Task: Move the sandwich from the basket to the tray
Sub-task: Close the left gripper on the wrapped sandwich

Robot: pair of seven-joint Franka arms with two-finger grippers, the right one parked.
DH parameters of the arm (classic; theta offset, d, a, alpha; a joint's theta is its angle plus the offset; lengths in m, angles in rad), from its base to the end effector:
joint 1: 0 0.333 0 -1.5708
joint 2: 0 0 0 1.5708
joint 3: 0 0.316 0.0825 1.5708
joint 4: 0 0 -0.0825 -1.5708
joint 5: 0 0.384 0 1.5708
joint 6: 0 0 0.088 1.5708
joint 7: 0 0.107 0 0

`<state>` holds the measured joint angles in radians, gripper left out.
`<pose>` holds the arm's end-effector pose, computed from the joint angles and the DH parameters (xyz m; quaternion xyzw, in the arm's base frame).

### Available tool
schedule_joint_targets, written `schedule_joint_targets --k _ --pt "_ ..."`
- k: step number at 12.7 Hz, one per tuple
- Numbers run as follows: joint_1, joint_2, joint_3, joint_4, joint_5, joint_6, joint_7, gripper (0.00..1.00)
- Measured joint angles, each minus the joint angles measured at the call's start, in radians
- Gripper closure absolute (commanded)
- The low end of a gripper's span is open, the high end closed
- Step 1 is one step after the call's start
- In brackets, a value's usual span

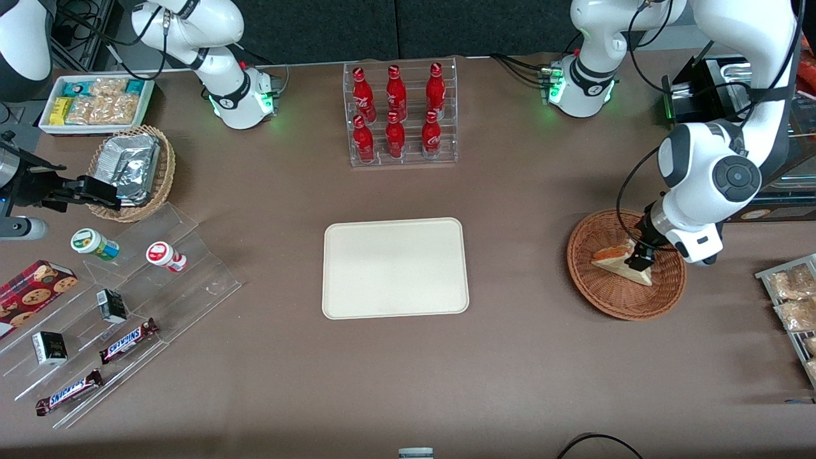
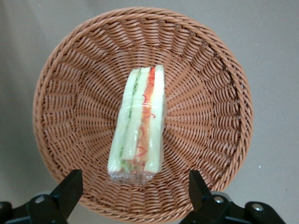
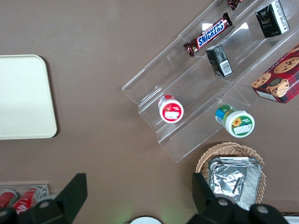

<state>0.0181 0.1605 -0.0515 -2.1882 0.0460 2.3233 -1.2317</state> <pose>0.5484 -0.0173 0.3120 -0.8344 -0.5509 0.0027 0.0175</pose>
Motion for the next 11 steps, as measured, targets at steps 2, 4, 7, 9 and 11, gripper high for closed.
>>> schedule_joint_targets --k 2,4,7,9,11 --pt "0.001 0.028 0.000 0.003 -0.001 0.045 -0.011 0.00" --pt "0.001 0.069 0.000 0.004 -0.001 0.097 -0.015 0.00" --pt "0.001 0.122 0.000 0.005 -0.001 0.127 -0.016 0.00" --pt "0.001 0.153 0.003 0.005 -0.001 0.135 -0.016 0.12" --pt "0.002 0.178 0.012 0.005 -0.001 0.149 -0.016 0.88"
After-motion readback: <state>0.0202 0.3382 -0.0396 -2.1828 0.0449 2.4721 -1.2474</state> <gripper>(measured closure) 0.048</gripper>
